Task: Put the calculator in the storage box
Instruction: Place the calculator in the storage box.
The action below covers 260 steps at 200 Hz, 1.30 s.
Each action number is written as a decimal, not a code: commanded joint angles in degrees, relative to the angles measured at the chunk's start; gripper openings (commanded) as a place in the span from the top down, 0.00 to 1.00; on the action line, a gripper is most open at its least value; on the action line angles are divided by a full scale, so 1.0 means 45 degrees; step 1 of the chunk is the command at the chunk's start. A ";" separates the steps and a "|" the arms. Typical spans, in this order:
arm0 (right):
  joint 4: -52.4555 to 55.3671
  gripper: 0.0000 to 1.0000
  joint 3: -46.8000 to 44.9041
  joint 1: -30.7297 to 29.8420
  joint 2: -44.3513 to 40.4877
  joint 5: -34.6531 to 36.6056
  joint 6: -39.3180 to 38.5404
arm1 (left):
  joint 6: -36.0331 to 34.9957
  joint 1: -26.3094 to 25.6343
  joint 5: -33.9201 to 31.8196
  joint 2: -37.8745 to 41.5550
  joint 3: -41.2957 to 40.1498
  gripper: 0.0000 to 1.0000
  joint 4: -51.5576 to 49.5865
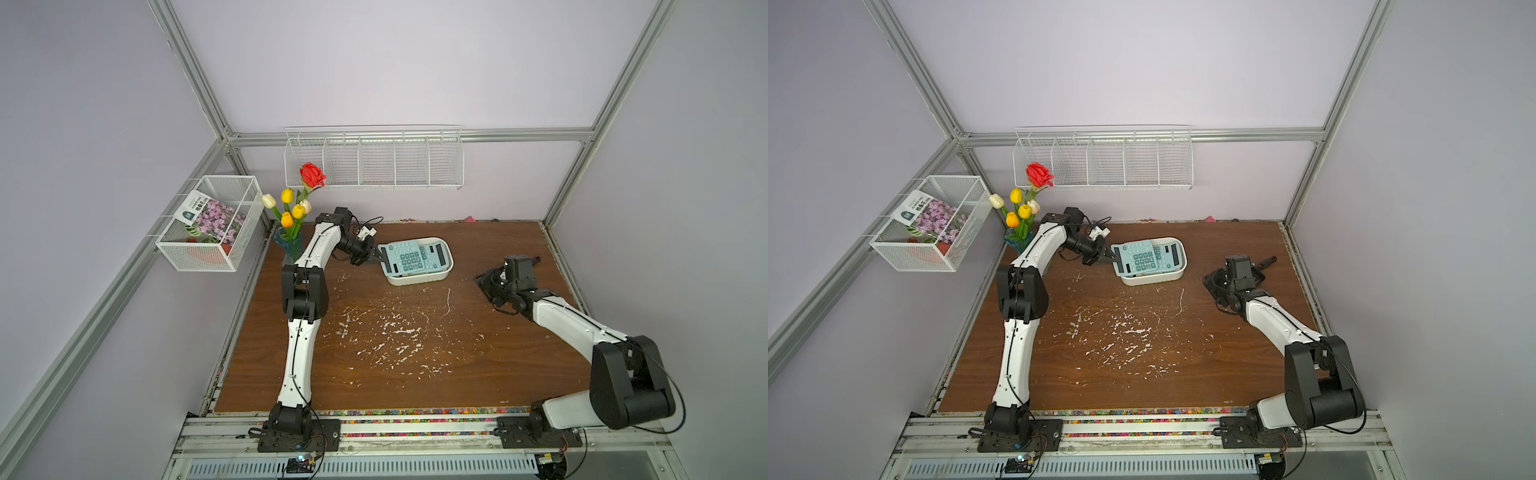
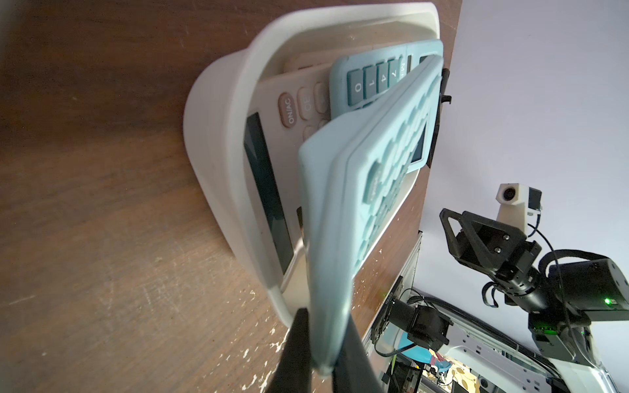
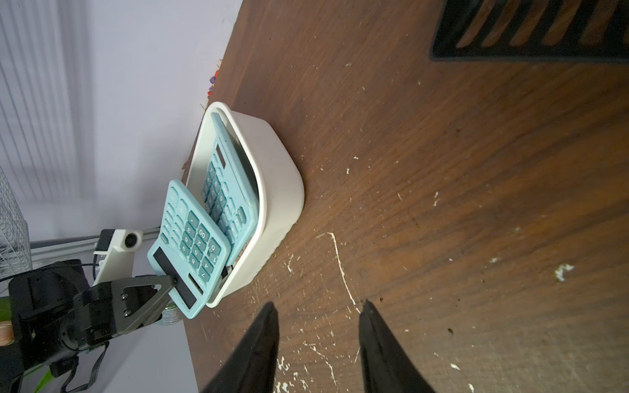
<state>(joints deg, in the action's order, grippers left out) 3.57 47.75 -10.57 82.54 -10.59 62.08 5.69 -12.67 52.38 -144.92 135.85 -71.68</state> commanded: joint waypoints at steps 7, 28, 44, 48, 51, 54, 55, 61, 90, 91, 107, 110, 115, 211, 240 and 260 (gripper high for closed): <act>0.0026 0.58 -0.0083 0.0063 -0.0012 -0.0069 -0.0164 | -0.0142 -0.0054 -0.0138 0.0060 -0.0128 0.99 -0.0087; 0.0043 0.58 -0.0088 0.0063 -0.0022 -0.0069 -0.0164 | -0.0134 -0.0056 -0.0175 0.0047 -0.0113 0.97 -0.0087; 0.0046 0.58 -0.0121 0.0058 -0.0034 -0.0049 -0.0164 | -0.0111 -0.0047 -0.0175 0.0038 -0.0121 0.95 -0.0087; 0.0055 0.58 -0.0132 0.0056 -0.0032 -0.0049 -0.0164 | -0.0113 -0.0055 -0.0175 0.0043 -0.0112 0.95 -0.0084; 0.0047 0.58 -0.0140 0.0048 -0.0031 -0.0049 -0.0164 | -0.0113 -0.0051 -0.0175 0.0035 -0.0111 0.95 -0.0086; 0.0046 0.58 -0.0141 0.0049 -0.0026 -0.0049 -0.0164 | -0.0115 -0.0056 -0.0175 0.0020 -0.0111 0.94 -0.0087; 0.0046 0.58 -0.0142 0.0056 -0.0034 -0.0049 -0.0164 | -0.0114 -0.0056 -0.0175 0.0009 -0.0111 0.94 -0.0087; 0.0043 0.58 -0.0144 0.0063 -0.0040 -0.0049 -0.0154 | -0.0114 -0.0056 -0.0184 0.0019 -0.0096 0.94 -0.0087; 0.0046 0.58 -0.0142 0.0062 -0.0026 -0.0064 -0.0180 | -0.0101 -0.0037 -0.0195 -0.0036 -0.0053 0.94 -0.0067; 0.0046 0.58 -0.0142 0.0063 -0.0024 -0.0056 -0.0181 | -0.0087 -0.0037 -0.0195 -0.0039 -0.0053 0.94 -0.0067; 0.0094 0.58 -0.0101 0.0063 -0.0018 -0.0068 -0.0203 | -0.0075 -0.0036 -0.0214 -0.0050 -0.0038 0.93 -0.0058; 0.0086 0.58 -0.0088 0.0063 -0.0007 -0.0069 -0.0203 | -0.0062 -0.0029 -0.0212 -0.0052 -0.0034 0.91 -0.0049; 0.0101 0.58 -0.0081 0.0063 -0.0003 -0.0069 -0.0203 | -0.0055 -0.0037 -0.0196 -0.0051 -0.0034 0.87 -0.0048; 0.0085 0.58 -0.0054 0.0053 0.0041 -0.0093 -0.0217 | -0.0057 -0.0033 -0.0295 -0.0002 0.0025 0.74 -0.0040; 0.0085 0.58 -0.0063 0.0063 0.0017 -0.0091 -0.0222 | -0.0012 -0.0037 -0.0438 -0.0058 0.0141 0.75 -0.0028; 0.0104 0.58 -0.0058 0.0063 0.0002 -0.0091 -0.0222 | 0.0070 -0.0002 -0.0573 -0.0128 0.0273 0.76 0.0008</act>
<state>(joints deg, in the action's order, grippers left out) 3.57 47.75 -10.57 82.54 -10.61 62.06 5.91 -12.64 50.41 -144.92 135.85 -71.75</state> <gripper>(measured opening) 0.422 0.248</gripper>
